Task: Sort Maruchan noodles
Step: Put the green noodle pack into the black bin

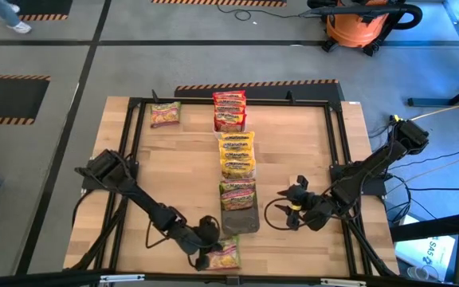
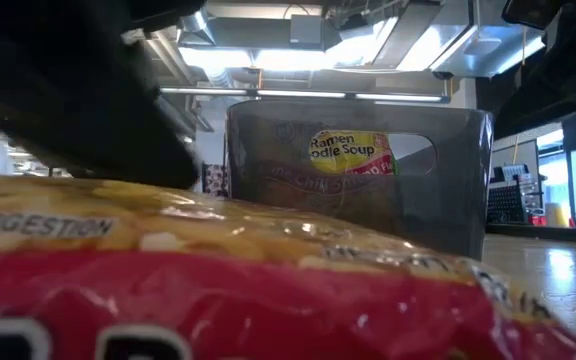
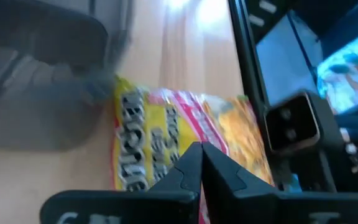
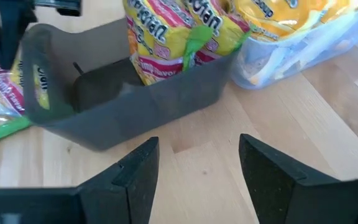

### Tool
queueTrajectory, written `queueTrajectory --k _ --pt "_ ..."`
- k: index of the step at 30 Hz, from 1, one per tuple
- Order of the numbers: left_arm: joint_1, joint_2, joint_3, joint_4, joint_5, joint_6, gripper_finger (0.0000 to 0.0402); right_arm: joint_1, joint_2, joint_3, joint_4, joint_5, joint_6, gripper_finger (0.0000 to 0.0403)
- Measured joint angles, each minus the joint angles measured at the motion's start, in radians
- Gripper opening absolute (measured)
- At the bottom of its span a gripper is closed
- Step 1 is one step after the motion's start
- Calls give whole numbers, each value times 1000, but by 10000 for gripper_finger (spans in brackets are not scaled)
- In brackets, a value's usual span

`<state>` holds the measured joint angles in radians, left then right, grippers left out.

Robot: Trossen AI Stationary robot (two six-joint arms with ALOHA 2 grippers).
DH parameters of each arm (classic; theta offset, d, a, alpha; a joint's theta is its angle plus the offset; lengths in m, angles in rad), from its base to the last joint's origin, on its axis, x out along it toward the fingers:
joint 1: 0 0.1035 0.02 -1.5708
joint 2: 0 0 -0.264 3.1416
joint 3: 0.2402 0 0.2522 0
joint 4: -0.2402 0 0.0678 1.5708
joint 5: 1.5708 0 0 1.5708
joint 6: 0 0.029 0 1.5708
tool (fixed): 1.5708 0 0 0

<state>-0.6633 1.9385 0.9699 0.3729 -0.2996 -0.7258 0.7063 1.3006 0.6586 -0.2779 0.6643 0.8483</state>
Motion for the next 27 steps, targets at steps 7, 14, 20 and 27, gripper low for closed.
queueTrajectory --k 7,14,20,27 --pt "-8 -67 18 -34 -14 -2 1 2 0 26 139 -82 -110 198" --pt "-94 -129 14 -142 -130 -80 1 34 146 92 439 -187 -230 198" --pt "-143 -126 15 -216 -145 -222 1 70 407 334 402 -187 -325 198" --pt "-186 -126 15 -238 -200 -263 1 59 669 619 321 -185 -423 152"
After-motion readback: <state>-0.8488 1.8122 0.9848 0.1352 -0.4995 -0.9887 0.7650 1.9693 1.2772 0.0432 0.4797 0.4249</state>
